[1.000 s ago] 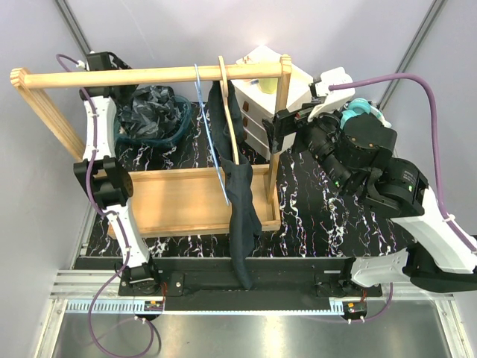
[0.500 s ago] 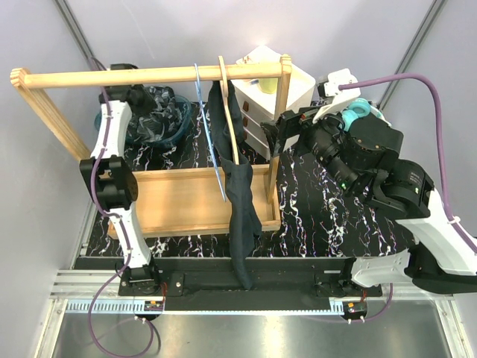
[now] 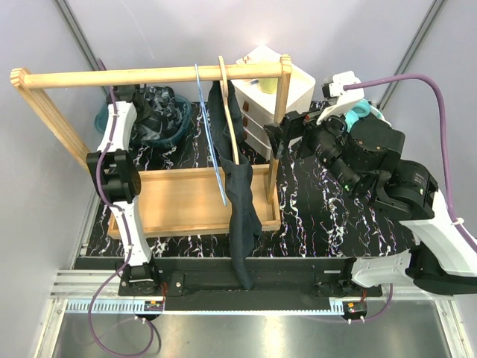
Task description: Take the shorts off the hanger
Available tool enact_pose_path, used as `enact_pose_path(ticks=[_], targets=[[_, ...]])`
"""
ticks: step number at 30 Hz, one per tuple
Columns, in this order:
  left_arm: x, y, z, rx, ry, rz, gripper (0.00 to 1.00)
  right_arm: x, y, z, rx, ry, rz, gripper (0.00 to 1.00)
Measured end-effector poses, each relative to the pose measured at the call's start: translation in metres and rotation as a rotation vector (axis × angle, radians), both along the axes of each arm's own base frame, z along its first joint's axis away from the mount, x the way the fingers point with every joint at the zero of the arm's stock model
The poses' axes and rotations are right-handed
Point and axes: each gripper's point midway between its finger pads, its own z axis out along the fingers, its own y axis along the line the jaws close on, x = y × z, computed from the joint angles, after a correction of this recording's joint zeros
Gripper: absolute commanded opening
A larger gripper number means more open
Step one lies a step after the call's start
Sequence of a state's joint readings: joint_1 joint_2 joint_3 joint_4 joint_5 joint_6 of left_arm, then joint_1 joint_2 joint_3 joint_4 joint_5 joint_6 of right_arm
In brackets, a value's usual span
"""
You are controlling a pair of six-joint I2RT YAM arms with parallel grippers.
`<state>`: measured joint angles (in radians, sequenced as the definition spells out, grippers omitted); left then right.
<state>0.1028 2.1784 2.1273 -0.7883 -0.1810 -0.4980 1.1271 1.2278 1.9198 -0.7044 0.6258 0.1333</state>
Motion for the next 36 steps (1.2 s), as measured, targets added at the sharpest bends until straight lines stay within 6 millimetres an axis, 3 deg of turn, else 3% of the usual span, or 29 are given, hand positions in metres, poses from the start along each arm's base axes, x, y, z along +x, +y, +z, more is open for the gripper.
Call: enact_pose_path(ticks=[2, 3, 9, 12, 16, 18, 20, 25, 28, 31, 36], targets=[[0.011, 0.004, -0.008, 0.023, -0.001, -0.003, 0.45, 0.001, 0.0, 0.0, -0.003, 0.003, -0.005, 1.0], [0.015, 0.006, -0.014, 0.03, 0.005, -0.007, 0.53, 0.001, 0.0, 0.001, -0.007, 0.006, -0.01, 1.0], [0.026, -0.007, -0.052, -0.004, 0.055, -0.093, 0.57, 0.004, 0.003, 0.004, -0.023, 0.009, -0.013, 1.0], [0.025, -0.016, -0.056, -0.023, 0.066, -0.132, 0.63, 0.004, 0.005, 0.003, -0.04, 0.013, -0.009, 1.0], [0.024, -0.031, -0.036, -0.044, 0.034, -0.165, 0.71, 0.004, 0.008, 0.001, -0.054, 0.02, 0.0, 1.0], [0.023, -0.041, -0.015, -0.06, -0.004, -0.182, 0.72, 0.003, 0.009, -0.002, -0.062, 0.025, 0.007, 1.0], [0.018, -0.052, 0.019, -0.089, -0.066, -0.2, 0.73, 0.002, 0.01, -0.002, -0.061, 0.027, 0.016, 1.0], [-0.024, -0.087, 0.116, -0.197, -0.239, -0.274, 0.72, -0.002, 0.015, -0.008, -0.042, 0.064, 0.042, 1.0], [-0.065, -0.108, 0.149, -0.259, -0.288, -0.325, 0.72, -0.003, 0.018, -0.016, -0.043, 0.104, 0.048, 1.0], [-0.107, -0.13, 0.15, -0.301, -0.274, -0.376, 0.71, -0.004, 0.025, -0.029, -0.04, 0.164, 0.055, 1.0], [-0.189, -0.187, 0.127, -0.384, -0.192, -0.518, 0.69, -0.005, 0.041, -0.038, -0.027, 0.23, 0.084, 1.0]])
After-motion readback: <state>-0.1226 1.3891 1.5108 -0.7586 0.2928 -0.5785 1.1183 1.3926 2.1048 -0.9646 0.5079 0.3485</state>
